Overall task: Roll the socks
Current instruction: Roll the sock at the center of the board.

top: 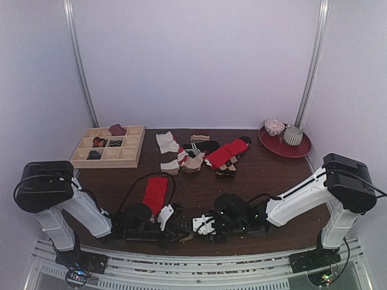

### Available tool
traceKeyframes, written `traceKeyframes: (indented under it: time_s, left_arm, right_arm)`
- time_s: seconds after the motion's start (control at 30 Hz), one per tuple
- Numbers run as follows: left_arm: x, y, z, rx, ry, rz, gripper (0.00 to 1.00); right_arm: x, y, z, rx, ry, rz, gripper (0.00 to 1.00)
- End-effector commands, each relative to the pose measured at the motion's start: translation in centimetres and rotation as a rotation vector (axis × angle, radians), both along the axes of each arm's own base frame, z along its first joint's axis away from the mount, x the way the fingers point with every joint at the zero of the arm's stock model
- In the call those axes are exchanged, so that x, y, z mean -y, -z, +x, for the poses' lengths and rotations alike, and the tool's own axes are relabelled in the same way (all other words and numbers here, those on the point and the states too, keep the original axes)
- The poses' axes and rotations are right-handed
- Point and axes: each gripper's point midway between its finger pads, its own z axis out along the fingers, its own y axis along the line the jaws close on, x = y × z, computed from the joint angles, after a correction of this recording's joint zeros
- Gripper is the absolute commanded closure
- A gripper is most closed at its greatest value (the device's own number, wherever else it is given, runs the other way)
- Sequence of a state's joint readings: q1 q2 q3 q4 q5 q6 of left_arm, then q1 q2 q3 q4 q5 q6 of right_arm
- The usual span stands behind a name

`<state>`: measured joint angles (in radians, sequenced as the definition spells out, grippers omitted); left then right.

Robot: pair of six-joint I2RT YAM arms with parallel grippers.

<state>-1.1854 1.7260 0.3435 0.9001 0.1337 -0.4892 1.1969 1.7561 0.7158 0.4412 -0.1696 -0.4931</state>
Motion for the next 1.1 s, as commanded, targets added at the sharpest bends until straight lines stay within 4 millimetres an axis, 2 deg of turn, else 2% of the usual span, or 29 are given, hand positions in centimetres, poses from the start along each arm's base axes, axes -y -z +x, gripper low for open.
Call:
traceKeyframes:
  time_s: [0.0,0.1,0.17,0.27,0.3,0.33,0.37,0.57,0.67,0.73,0.83,0.93,1.07]
  left_arm:
    - [-5.8,8.4,-3.4,-0.16,0.043,0.357,0.94]
    - [-5.4,7.0,-2.6,-0.104,0.035,0.339,0.78]
    - [-5.2,5.8,-1.6,-0.044,0.015,0.338,0.63]
    - [-4.3,2.6,0.0,0.075,-0.004,0.301,0.41]
    - [-4.1,1.5,0.3,0.116,-0.006,0.288,0.33]
    - [-3.9,0.3,0.7,0.16,-0.01,0.274,0.13]
    - [-3.8,-0.7,1.1,0.203,-0.016,0.263,0.03]
    - [-3.6,-6.6,2.1,0.451,-0.028,0.109,0.02]
    - [-3.1,-8.4,1.9,0.521,0.003,0.061,0.02]
    - [-2.4,-8.3,1.5,0.537,0.061,0.068,0.03]
    - [-1.6,-7.0,0.9,0.497,0.139,0.085,0.09]
    - [-1.3,-5.5,0.5,0.461,0.174,0.092,0.1]
    - [-1.1,-4.6,0.7,0.427,0.19,0.097,0.13]
  right_arm:
    - [1.2,3.3,-1.8,-0.158,0.0,-0.121,0.76]
    - [1.9,4.4,-2.2,-0.28,0.03,-0.152,0.78]
    - [2.4,5.1,-2.4,-0.367,0.05,-0.182,0.78]
    - [3.0,6.2,-3.0,-0.445,0.062,-0.242,0.79]
    - [3.2,6.6,-3.2,-0.465,0.066,-0.263,0.79]
    - [3.4,6.9,-3.3,-0.48,0.073,-0.283,0.79]
    - [3.5,7.0,-3.3,-0.489,0.081,-0.296,0.79]
    - [4.6,8.3,-3.2,-0.543,0.123,-0.379,0.79]
    - [4.9,8.5,-3.4,-0.564,0.128,-0.395,0.79]
    - [5.1,8.6,-3.3,-0.567,0.138,-0.403,0.79]
    - [5.3,8.8,-3.1,-0.572,0.146,-0.411,0.79]
    - [5.3,8.8,-2.9,-0.57,0.15,-0.411,0.79]
    - [5.4,8.8,-2.7,-0.564,0.151,-0.416,0.79]
